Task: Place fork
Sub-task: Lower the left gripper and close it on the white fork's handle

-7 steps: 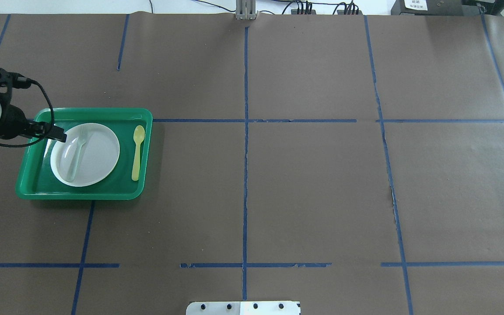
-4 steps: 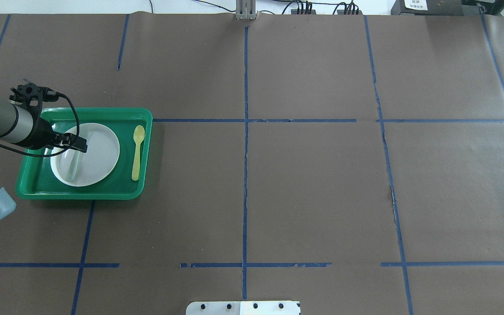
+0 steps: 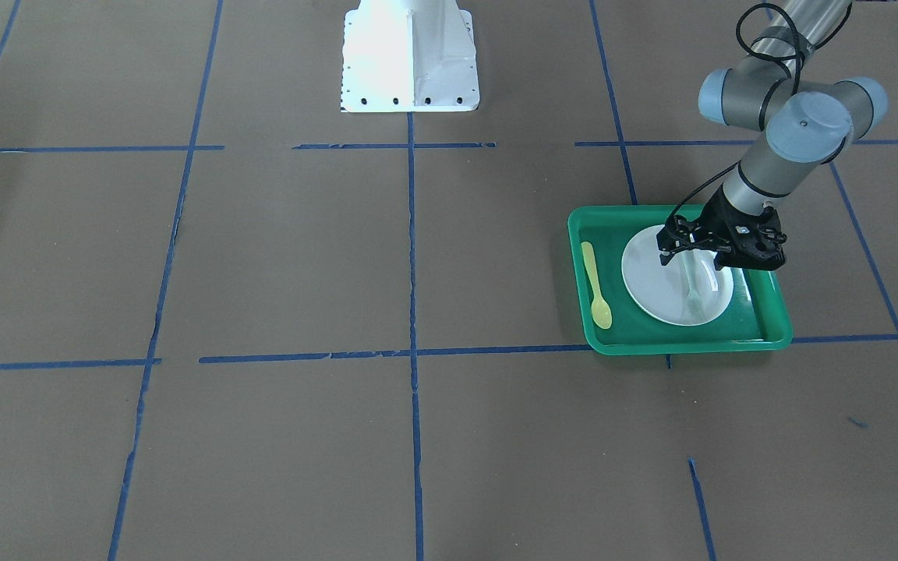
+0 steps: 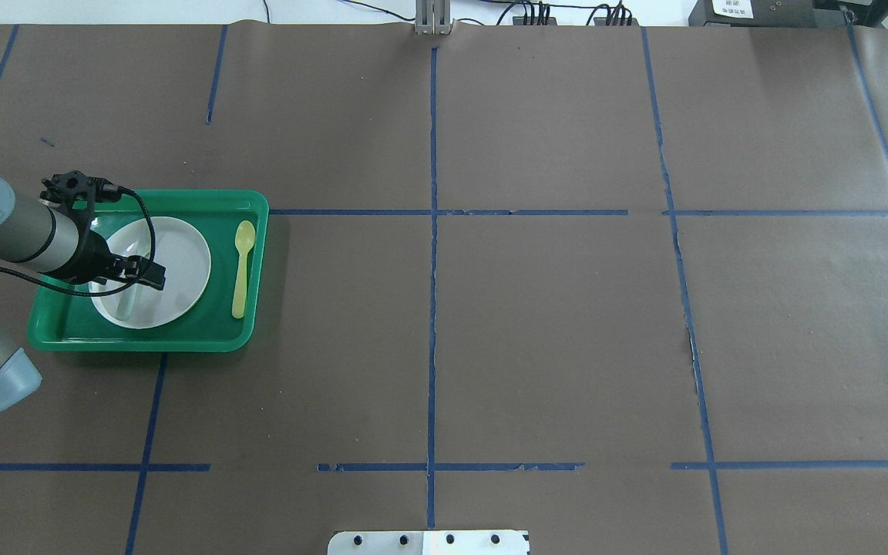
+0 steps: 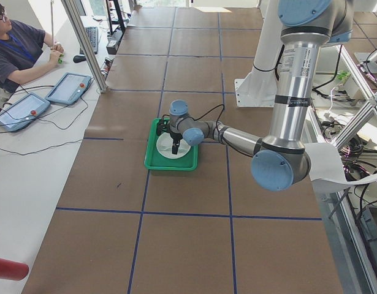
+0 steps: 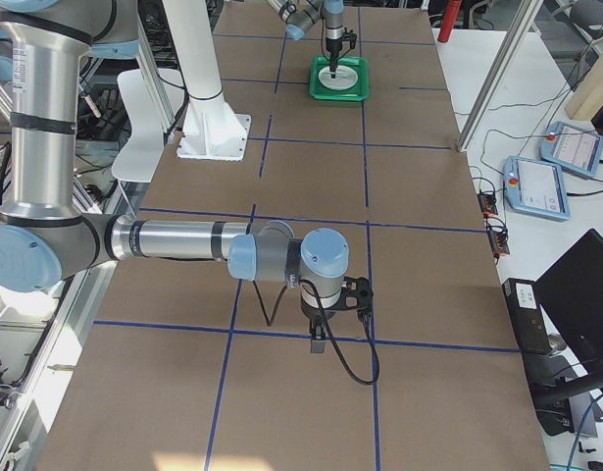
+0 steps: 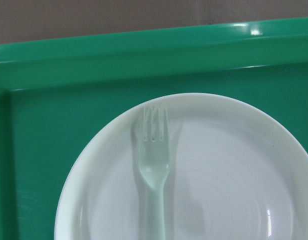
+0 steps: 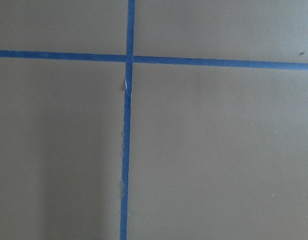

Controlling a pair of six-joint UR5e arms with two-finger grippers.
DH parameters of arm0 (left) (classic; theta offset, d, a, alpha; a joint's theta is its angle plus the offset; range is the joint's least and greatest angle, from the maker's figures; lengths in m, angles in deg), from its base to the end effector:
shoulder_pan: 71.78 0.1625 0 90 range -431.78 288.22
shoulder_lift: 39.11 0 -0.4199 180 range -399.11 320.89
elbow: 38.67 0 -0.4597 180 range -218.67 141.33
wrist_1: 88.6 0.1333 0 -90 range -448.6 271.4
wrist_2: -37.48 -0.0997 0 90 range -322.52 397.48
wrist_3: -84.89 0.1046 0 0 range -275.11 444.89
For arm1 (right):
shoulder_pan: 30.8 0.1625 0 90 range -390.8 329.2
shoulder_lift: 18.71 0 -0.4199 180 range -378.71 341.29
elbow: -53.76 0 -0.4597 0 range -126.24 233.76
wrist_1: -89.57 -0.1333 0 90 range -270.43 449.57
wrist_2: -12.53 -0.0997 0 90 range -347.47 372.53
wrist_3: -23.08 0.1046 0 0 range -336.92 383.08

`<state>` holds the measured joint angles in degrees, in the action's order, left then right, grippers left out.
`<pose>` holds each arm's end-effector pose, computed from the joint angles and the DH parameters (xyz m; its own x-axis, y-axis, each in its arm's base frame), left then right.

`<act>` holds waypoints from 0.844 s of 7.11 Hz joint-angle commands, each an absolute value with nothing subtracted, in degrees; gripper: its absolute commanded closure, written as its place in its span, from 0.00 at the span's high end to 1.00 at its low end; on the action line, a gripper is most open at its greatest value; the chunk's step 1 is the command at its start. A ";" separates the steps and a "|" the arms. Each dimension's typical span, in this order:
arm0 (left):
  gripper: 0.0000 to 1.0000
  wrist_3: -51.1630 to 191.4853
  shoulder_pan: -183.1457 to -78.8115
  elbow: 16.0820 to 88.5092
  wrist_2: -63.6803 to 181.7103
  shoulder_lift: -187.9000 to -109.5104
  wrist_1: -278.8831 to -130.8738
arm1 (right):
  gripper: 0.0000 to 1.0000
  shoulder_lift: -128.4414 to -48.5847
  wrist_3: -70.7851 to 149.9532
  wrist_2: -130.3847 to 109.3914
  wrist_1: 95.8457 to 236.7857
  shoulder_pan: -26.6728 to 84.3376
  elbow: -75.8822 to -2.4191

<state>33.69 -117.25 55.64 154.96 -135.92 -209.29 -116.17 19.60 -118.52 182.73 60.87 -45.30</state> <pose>0.3861 -0.5138 0.4935 0.6685 0.1132 -0.7351 -0.0028 0.9887 0.1497 0.0792 -0.5004 0.6476 0.7537 -0.0209 0.6569 0.0166 0.9998 0.0127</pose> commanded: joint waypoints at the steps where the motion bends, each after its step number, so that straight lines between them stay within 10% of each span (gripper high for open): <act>1: 0.96 33.74 -117.05 54.84 154.99 -135.88 -209.36 | 1.00 -116.18 19.65 -118.52 182.73 60.87 -45.30; 6: 0.22 33.65 -117.05 55.63 155.52 -135.79 -209.19 | 1.00 -116.18 19.57 -118.52 182.73 60.87 -45.30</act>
